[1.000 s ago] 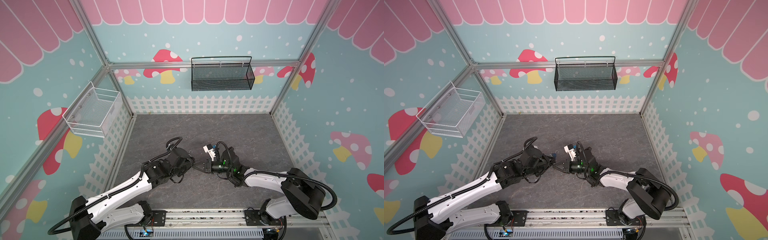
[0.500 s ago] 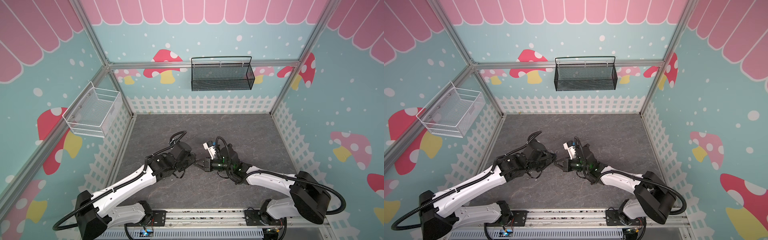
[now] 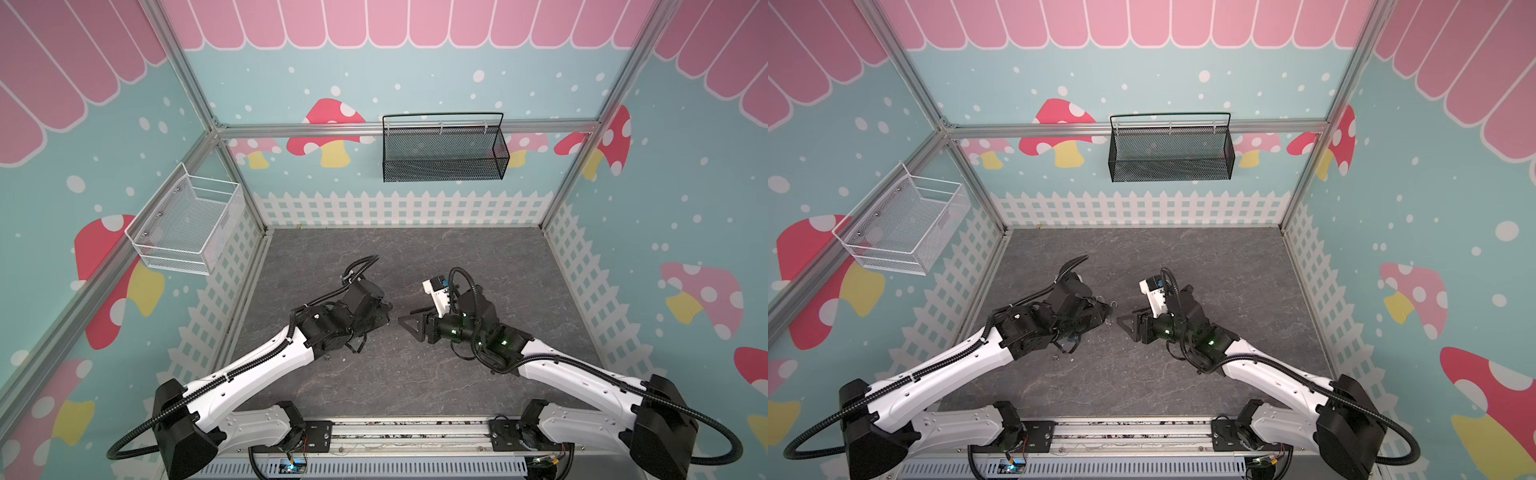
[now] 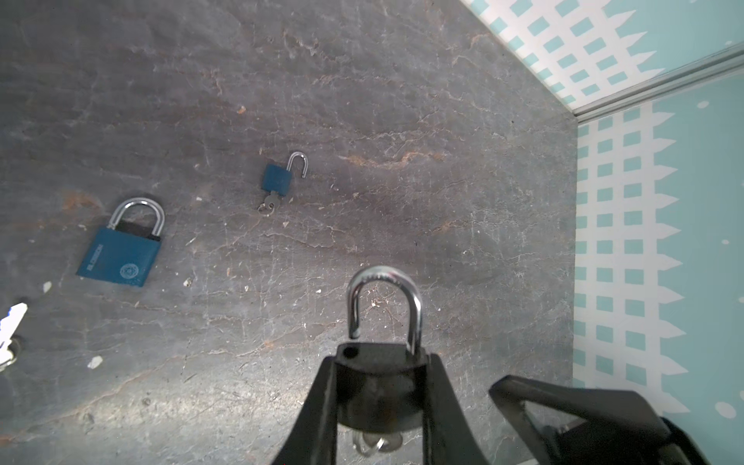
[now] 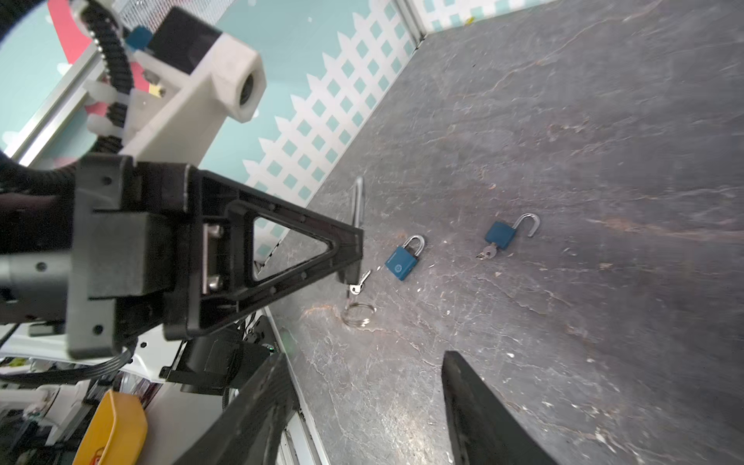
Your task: Unlock with the key
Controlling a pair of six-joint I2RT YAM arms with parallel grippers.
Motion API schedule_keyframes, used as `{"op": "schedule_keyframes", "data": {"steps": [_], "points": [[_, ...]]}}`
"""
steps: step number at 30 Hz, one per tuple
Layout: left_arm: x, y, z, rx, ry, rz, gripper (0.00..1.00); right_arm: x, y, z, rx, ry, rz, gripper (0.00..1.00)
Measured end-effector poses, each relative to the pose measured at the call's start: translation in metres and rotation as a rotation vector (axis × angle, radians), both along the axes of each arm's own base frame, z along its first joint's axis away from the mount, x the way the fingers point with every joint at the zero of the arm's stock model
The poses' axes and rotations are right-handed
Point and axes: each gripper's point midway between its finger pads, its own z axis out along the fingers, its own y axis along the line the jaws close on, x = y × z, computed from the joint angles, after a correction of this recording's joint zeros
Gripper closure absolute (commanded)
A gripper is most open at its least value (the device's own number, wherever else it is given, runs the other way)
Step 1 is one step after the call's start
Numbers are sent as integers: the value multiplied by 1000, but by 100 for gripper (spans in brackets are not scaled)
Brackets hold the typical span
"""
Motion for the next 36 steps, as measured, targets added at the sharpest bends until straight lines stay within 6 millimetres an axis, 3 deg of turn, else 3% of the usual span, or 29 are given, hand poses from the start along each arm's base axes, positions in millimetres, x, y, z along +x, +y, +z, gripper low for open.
{"op": "schedule_keyframes", "data": {"steps": [3,7,11,14,22,29,36], "points": [[1,6,7,19,-88,-28,100,8,-23,10,-20,-24,-61,27],[2,13,-5,81,-192,-83,100,20,-44,25,-73,-41,-122,23],[0,11,-34,150,-276,-185,100,28,-44,45,-127,-58,-118,21],[0,7,-44,176,-339,-253,100,38,-35,50,-176,-53,-93,21],[3,-20,-20,155,-525,-371,100,55,-17,23,-330,-4,-15,19],[1,-41,-30,209,-544,-460,100,71,-7,25,-396,-30,16,18],[1,-54,-19,212,-588,-494,100,83,-4,-2,-500,-2,35,17]]}}
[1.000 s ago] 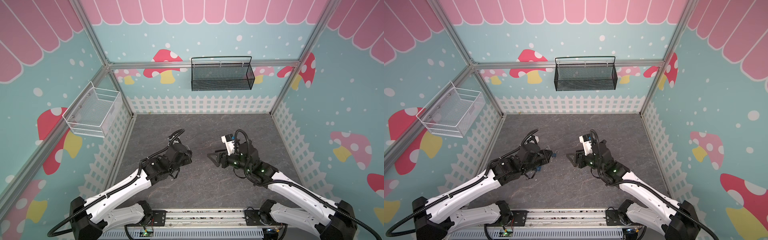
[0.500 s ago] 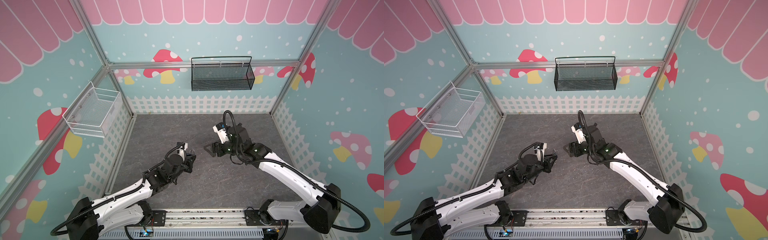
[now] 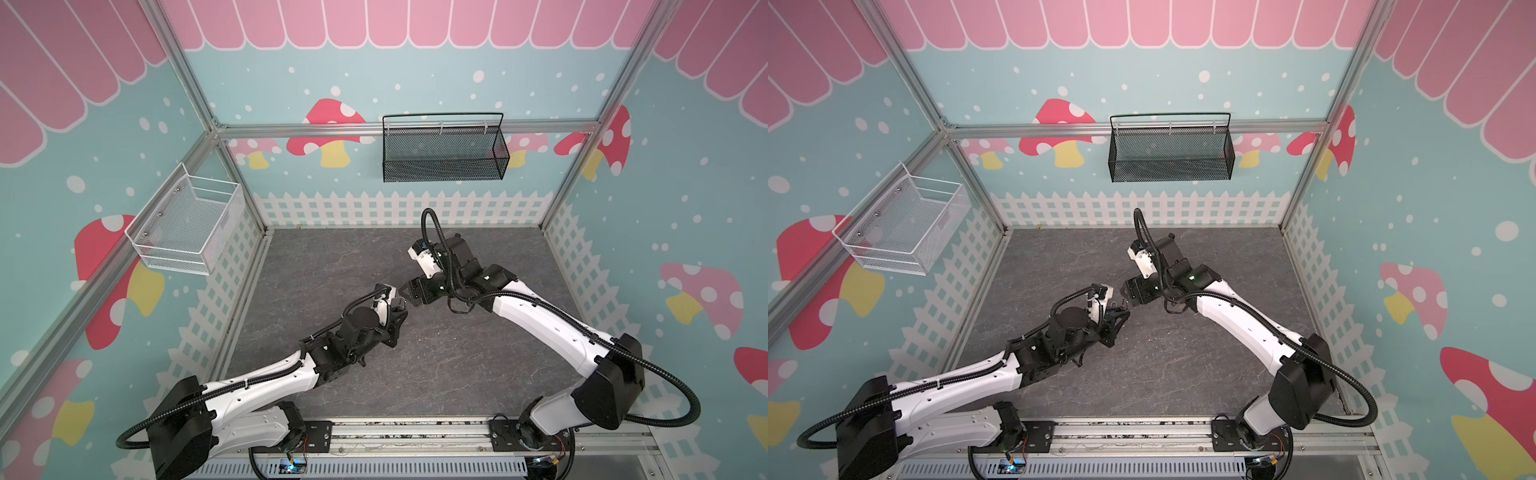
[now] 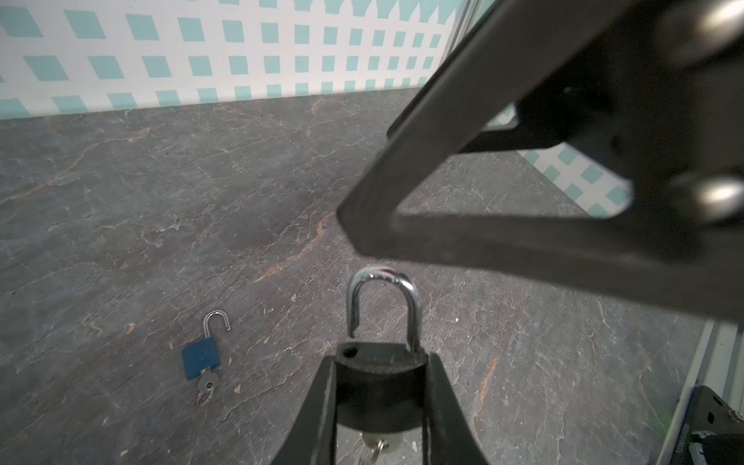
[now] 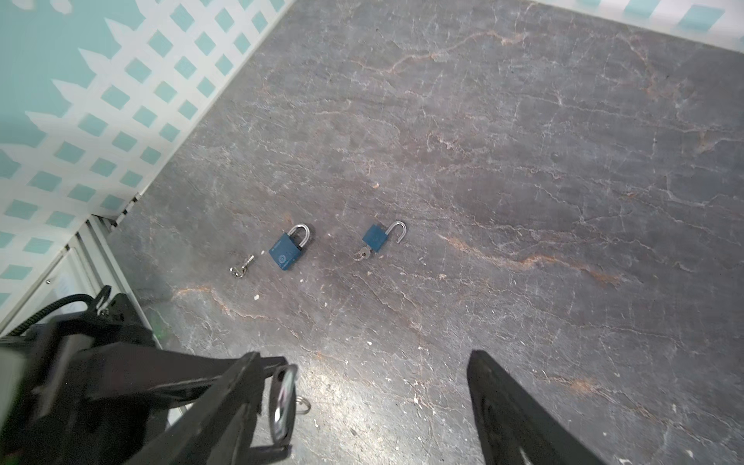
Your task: Unlock with the key
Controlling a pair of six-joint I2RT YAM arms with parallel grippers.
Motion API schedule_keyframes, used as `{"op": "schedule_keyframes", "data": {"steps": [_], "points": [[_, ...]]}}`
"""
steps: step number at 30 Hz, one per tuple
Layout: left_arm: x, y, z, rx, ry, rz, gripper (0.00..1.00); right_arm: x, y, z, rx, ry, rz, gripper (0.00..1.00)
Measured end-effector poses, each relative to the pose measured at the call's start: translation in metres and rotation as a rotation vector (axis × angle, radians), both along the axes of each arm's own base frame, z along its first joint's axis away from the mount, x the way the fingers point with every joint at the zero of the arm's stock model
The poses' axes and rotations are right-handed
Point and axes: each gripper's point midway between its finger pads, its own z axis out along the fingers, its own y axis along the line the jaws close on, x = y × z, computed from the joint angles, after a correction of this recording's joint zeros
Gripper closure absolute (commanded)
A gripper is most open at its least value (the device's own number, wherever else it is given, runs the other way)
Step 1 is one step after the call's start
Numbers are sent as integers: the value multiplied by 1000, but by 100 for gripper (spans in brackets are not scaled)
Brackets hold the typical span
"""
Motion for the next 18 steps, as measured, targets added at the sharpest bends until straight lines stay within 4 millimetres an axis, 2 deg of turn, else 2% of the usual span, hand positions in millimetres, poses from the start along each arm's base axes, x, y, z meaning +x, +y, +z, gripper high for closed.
{"op": "schedule_keyframes", "data": {"steps": [5,18], "points": [[-2,-3,0,5,-6,-12,100,3,-3,-9,-49,9,-5,17],[-5,-4,1,22,-27,-31,100,3,-9,-11,-61,26,-10,13]]}}
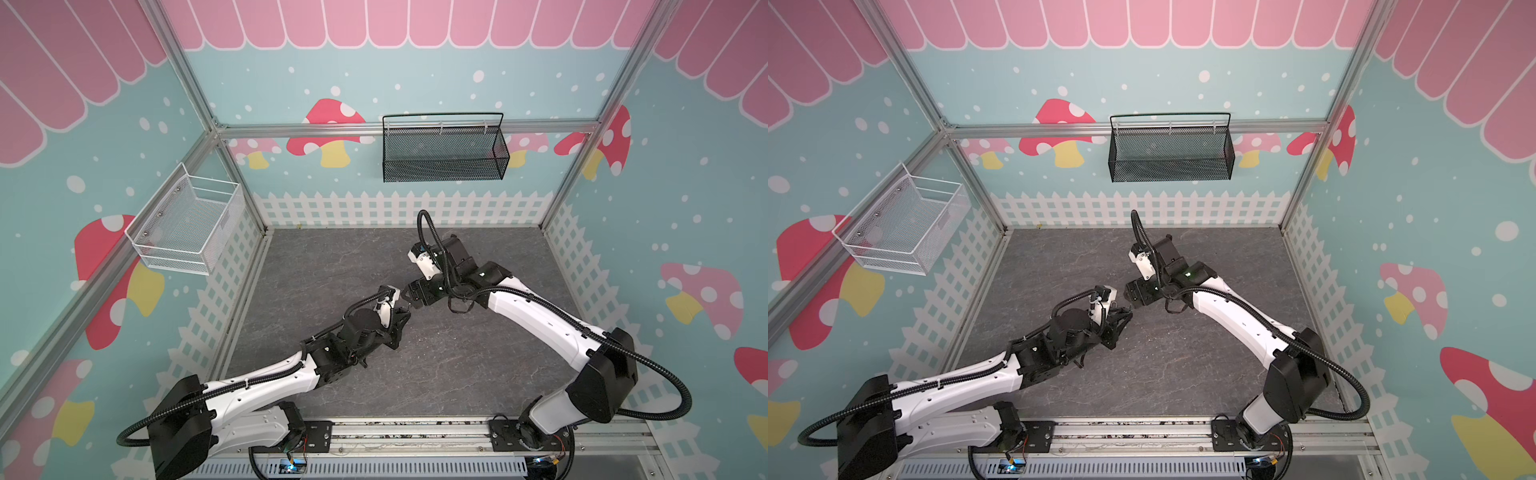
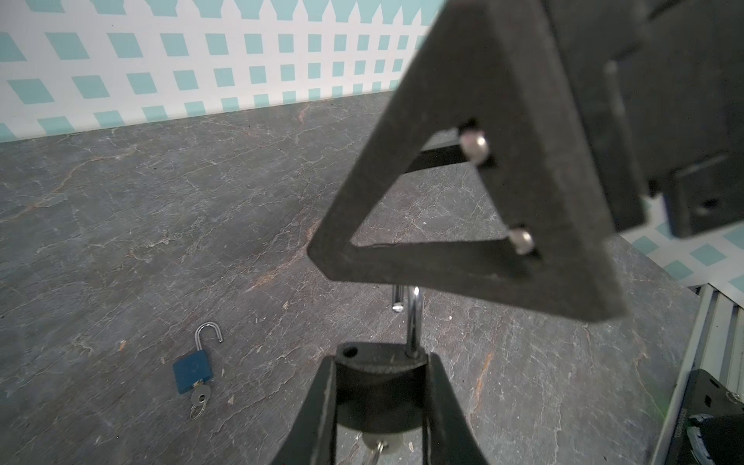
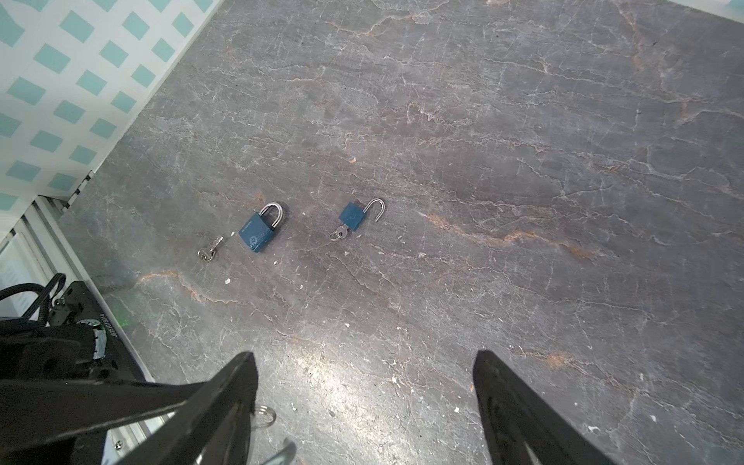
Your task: Unlock with the key
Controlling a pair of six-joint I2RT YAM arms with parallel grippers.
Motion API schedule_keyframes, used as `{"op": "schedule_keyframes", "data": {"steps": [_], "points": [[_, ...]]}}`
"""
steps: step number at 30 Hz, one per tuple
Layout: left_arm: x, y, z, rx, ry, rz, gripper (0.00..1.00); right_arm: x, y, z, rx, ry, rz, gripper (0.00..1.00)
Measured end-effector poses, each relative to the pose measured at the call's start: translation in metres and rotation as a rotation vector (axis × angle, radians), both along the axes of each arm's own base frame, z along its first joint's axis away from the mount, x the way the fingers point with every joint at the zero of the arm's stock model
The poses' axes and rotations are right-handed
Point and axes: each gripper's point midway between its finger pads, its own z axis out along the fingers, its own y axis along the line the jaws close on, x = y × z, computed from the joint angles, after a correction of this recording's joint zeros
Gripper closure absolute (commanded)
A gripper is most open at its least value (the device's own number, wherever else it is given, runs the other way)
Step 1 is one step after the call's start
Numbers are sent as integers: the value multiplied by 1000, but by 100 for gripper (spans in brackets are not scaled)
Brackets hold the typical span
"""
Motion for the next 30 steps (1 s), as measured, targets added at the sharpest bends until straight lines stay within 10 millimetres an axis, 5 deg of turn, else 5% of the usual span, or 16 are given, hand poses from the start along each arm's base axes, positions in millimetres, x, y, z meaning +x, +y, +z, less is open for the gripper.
{"op": "schedule_keyframes", "data": {"steps": [21,30], "points": [[3,5,4,-12,-22,36,100,-22,-29,1,51,54,-12,12],[21,1,-16,38,97,142,100,-14,-63,31,61,-43,-181,2]]}}
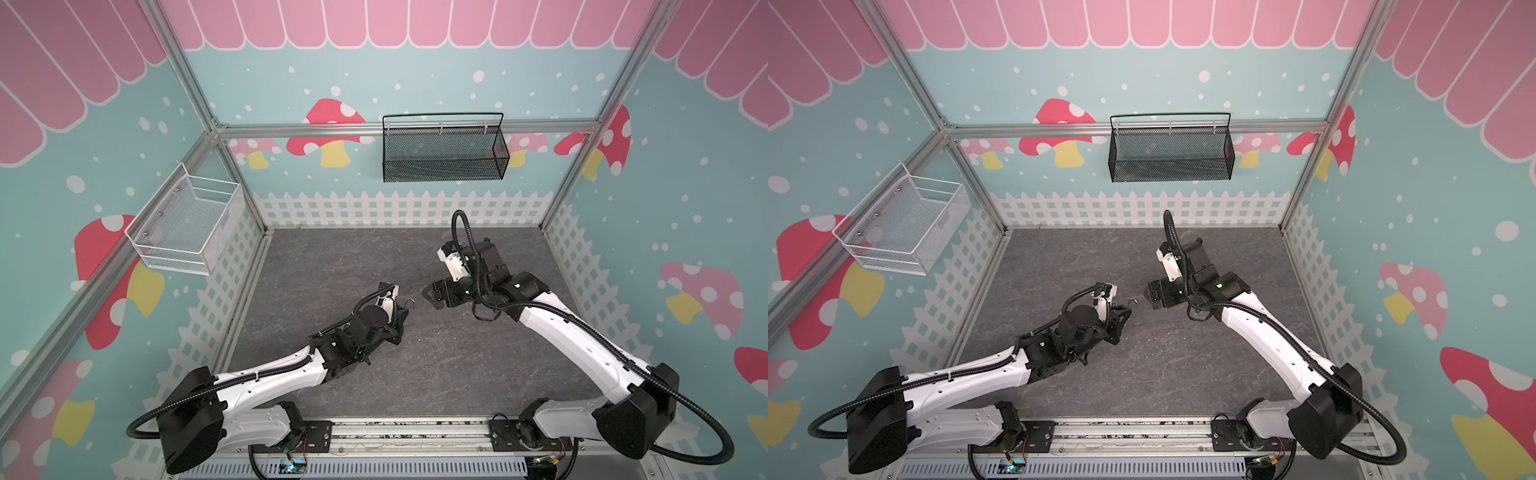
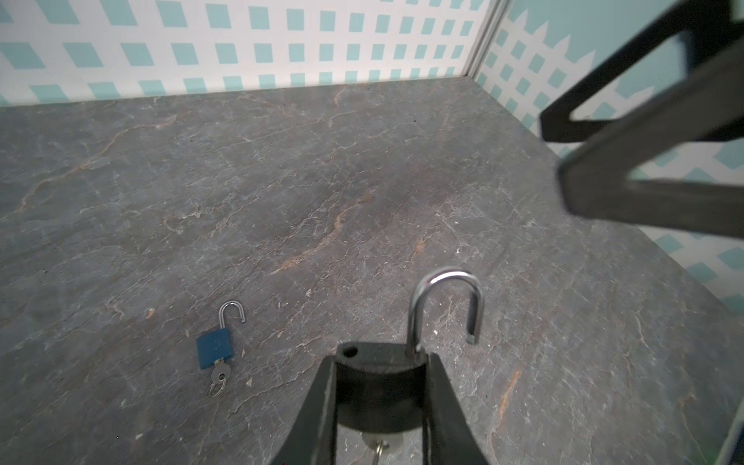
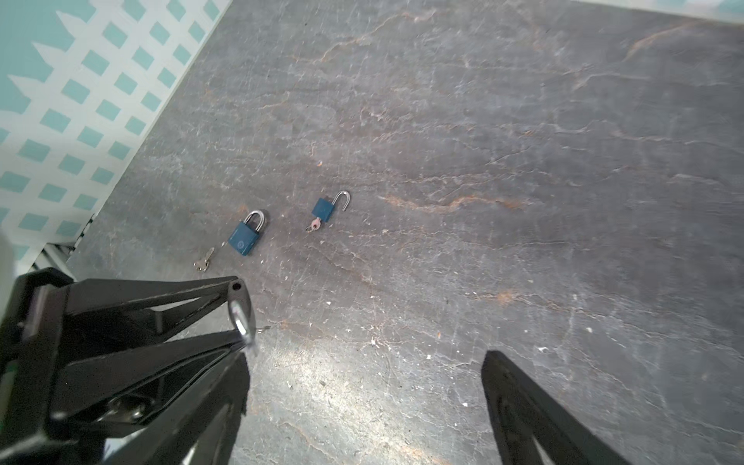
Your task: Unlock with the key
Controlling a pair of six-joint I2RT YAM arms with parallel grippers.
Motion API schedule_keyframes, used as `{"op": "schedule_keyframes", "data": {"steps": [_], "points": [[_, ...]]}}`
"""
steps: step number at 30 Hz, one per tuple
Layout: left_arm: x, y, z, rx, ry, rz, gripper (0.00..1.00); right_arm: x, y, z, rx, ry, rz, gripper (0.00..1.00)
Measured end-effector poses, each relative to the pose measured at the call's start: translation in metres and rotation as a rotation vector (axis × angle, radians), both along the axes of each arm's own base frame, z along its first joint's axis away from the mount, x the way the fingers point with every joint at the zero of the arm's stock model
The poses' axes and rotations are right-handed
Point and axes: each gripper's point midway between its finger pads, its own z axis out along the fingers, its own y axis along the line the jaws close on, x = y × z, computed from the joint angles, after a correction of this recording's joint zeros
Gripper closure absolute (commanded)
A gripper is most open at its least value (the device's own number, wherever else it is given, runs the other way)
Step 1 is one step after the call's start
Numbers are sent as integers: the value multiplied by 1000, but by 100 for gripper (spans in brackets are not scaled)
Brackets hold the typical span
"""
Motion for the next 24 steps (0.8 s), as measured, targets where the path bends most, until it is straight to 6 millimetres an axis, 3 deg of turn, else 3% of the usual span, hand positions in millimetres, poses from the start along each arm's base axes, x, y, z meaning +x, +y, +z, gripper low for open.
{"op": "schedule_keyframes", "data": {"steps": [5,14,18,24], "points": [[15,-13,-12,34,113,72,100,-3,-12,19,39,-38,-74,2],[41,-24,-80,151,400,186,100,-9,-25,42,92,-83,-151,2],[54,-26,-108,184,508,246,100,-11,-24,50,117,-88,-142,2],[72,-29,-134,228,606,324,100,-15,-11,71,190,-101,-87,2]]}}
